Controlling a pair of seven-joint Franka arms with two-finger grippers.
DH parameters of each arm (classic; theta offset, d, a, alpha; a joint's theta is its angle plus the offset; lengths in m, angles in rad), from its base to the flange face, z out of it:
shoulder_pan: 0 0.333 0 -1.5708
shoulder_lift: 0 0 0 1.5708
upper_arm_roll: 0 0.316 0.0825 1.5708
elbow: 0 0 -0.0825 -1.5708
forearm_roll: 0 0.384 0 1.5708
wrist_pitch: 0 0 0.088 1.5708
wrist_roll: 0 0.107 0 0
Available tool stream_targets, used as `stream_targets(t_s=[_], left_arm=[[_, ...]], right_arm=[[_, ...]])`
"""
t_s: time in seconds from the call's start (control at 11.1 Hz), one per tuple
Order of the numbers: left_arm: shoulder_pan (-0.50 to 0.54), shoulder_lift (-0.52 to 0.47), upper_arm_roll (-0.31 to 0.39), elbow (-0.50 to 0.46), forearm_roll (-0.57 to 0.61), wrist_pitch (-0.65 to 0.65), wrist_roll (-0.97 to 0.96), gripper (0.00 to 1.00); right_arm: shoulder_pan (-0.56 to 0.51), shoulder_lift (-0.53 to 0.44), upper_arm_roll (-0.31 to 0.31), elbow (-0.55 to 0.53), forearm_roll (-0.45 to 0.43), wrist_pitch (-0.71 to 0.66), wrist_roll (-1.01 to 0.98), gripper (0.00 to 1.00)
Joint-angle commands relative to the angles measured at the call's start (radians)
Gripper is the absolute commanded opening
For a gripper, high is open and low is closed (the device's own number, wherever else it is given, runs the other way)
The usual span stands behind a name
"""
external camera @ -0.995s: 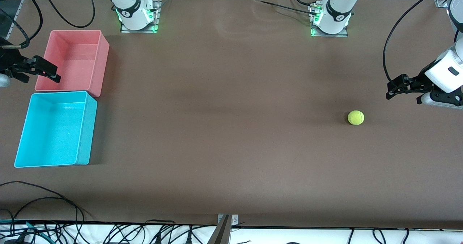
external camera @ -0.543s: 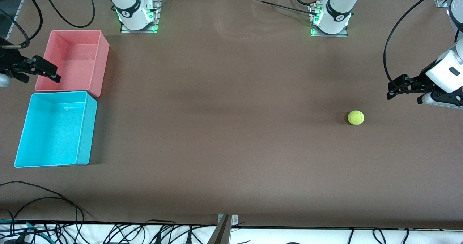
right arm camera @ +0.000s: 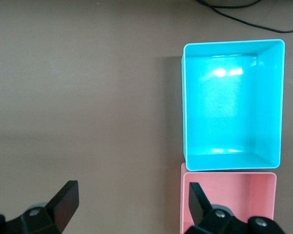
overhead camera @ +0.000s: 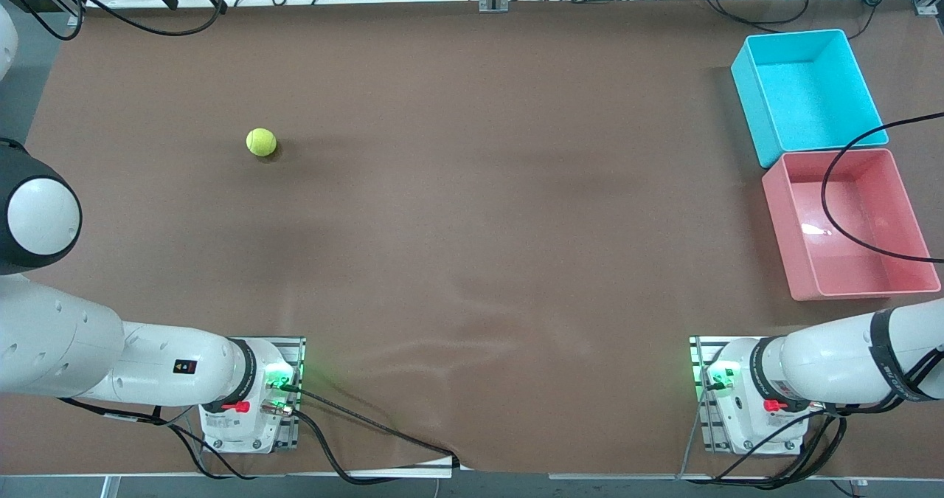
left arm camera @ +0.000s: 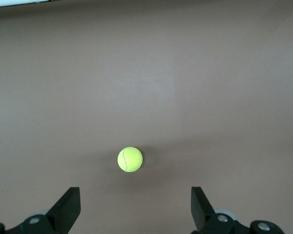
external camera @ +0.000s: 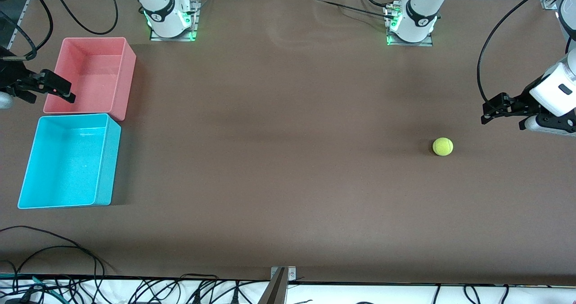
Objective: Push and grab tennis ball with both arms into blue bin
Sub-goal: 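Lower the left gripper to the table beside the yellow tennis ball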
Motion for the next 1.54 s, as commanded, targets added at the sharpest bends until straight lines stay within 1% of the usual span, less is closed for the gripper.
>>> stream_targets(t_s=[0.0,0.09,0.18,0.27,0.36,0.45,0.54,0.63,0.72,0.81,0.9,1.0,1.09,1.27,1.36,1.45], left_arm=[[0.025,0.005,-0.004,0.008,0.001,-0.009,0.005,1.00],[0.036,0.008,-0.004,0.008,-0.012,-0.009,-0.022,1.00],[0.051,0.010,-0.004,0.010,-0.013,-0.009,-0.118,0.97],[0.080,0.045,-0.004,0.030,-0.013,-0.007,-0.214,0.97],[0.102,0.062,-0.007,0.045,-0.013,-0.007,-0.234,0.85],[0.114,0.064,-0.004,0.044,-0.012,-0.009,-0.250,0.88],[0.146,0.067,-0.004,0.039,-0.013,-0.009,-0.282,1.00],[0.177,0.076,-0.007,0.039,-0.015,-0.009,-0.350,0.98],[0.212,0.084,-0.007,0.036,-0.025,-0.010,-0.400,0.78],[0.241,0.102,-0.007,0.025,-0.088,-0.010,-0.432,0.50],[0.266,0.114,-0.007,0.019,-0.120,-0.015,-0.517,0.26],[0.286,0.136,-0.007,0.024,-0.131,-0.020,-0.655,0.12],[0.283,0.142,-0.008,0.025,-0.131,-0.020,-0.738,0.00],[0.289,0.172,-0.007,0.016,-0.121,-0.023,-0.756,0.00],[0.298,0.214,-0.002,0.016,-0.119,-0.021,-0.808,0.00],[0.303,0.241,-0.001,0.019,-0.080,-0.018,-0.905,0.00]], right_arm=[[0.000,0.006,-0.002,0.027,-0.006,-0.023,-0.005,1.00],[0.000,0.006,-0.002,0.027,-0.006,-0.023,-0.005,1.00],[0.000,0.006,-0.002,0.027,-0.006,-0.023,-0.005,1.00],[0.000,0.006,-0.002,0.027,-0.006,-0.023,-0.005,1.00],[0.000,0.006,-0.003,0.027,-0.006,-0.023,-0.005,1.00],[0.000,0.006,-0.002,0.027,-0.006,-0.023,-0.005,1.00],[0.000,0.006,-0.003,0.027,-0.006,-0.023,-0.005,1.00],[0.000,0.006,-0.002,0.027,-0.006,-0.023,-0.005,1.00],[0.000,0.006,-0.002,0.027,-0.006,-0.023,-0.006,1.00],[0.000,0.006,-0.003,0.027,-0.006,-0.023,-0.005,1.00],[0.000,0.006,-0.003,0.027,-0.006,-0.025,-0.006,1.00],[0.000,0.006,-0.003,0.027,-0.006,-0.023,-0.006,1.00],[0.000,0.006,-0.002,0.027,-0.006,-0.023,-0.006,1.00],[0.000,0.006,-0.003,0.027,-0.006,-0.023,-0.006,1.00],[0.000,0.006,-0.002,0.027,-0.006,-0.023,-0.006,1.00],[0.000,0.006,-0.002,0.027,-0.006,-0.023,-0.006,1.00]])
